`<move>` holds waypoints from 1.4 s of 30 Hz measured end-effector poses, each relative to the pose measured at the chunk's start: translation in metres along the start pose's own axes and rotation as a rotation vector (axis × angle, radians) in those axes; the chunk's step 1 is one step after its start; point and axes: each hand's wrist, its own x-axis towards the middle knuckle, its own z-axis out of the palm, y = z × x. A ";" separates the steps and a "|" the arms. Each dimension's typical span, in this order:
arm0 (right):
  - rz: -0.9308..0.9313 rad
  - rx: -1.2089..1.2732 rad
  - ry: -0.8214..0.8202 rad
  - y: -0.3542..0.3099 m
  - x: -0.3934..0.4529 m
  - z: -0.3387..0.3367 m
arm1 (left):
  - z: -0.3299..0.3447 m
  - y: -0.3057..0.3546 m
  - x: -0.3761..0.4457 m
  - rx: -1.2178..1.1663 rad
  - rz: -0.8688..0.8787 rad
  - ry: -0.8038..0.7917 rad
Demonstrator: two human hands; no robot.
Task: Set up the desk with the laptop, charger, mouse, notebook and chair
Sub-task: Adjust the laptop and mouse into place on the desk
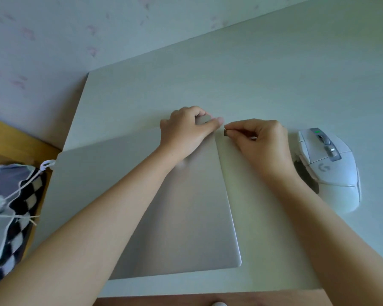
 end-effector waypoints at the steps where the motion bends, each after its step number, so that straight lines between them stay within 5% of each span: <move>1: 0.027 0.045 -0.020 0.000 0.000 -0.001 | 0.001 0.001 0.003 -0.004 -0.022 -0.010; 7: 0.164 0.354 -0.086 -0.007 -0.002 -0.004 | -0.002 0.012 0.004 -0.032 -0.045 -0.027; 22: 0.141 0.411 -0.121 -0.008 -0.001 0.009 | -0.010 0.016 0.005 -0.104 -0.041 0.019; 29: -0.140 -0.172 -0.076 0.001 -0.013 0.022 | -0.001 0.008 0.011 -0.058 -0.016 0.090; 33: -0.129 -0.277 -0.182 -0.004 -0.016 0.018 | 0.006 0.005 0.012 -0.012 0.027 0.103; 38: -0.183 -0.478 -0.140 -0.005 -0.025 0.020 | 0.005 -0.006 -0.007 0.183 0.336 0.211; 42: -0.227 -0.683 -0.112 -0.002 -0.036 0.023 | -0.006 -0.023 -0.033 0.416 0.378 0.041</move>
